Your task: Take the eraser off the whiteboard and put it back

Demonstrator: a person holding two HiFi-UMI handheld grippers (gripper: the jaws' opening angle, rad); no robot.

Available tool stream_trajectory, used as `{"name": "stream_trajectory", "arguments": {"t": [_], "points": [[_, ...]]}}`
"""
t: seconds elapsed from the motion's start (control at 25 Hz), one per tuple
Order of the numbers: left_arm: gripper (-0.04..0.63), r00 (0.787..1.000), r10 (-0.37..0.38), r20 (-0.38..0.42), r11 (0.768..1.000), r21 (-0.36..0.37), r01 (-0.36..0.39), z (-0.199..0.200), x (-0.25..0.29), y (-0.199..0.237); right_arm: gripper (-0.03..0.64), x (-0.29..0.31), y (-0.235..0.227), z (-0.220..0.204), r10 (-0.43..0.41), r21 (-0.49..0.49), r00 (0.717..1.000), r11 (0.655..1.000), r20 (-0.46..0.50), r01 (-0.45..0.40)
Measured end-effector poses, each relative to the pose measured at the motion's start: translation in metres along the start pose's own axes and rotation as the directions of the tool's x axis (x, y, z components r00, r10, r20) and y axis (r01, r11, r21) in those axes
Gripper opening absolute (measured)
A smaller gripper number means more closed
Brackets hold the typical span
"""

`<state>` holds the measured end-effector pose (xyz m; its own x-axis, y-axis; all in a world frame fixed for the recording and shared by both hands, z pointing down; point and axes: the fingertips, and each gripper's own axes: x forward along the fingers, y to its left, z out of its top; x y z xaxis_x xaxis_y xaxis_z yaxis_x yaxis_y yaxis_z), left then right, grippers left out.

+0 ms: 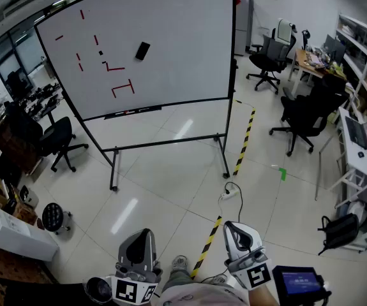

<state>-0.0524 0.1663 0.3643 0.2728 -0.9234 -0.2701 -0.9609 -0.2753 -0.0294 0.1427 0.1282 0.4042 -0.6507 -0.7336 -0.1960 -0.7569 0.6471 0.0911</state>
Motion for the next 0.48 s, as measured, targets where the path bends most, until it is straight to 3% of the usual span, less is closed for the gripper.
{"name": "stream_trajectory", "arguments": {"t": [0.28, 0.48], "points": [[0.004, 1.000, -0.005, -0.004, 0.999, -0.036, 0.005, -0.009, 0.009, 0.044, 0.003, 0.056, 0.025, 0.004, 0.016, -0.010, 1.000, 1.000, 0.012, -0.016], [0.003, 1.000, -0.010, -0.010, 0.996, -0.089, 0.009, -0.018, 0.037, 0.096, 0.003, 0.126, 0.032, -0.013, -0.087, -0.043, 0.988, 0.996, -0.124, 0.082]]}}
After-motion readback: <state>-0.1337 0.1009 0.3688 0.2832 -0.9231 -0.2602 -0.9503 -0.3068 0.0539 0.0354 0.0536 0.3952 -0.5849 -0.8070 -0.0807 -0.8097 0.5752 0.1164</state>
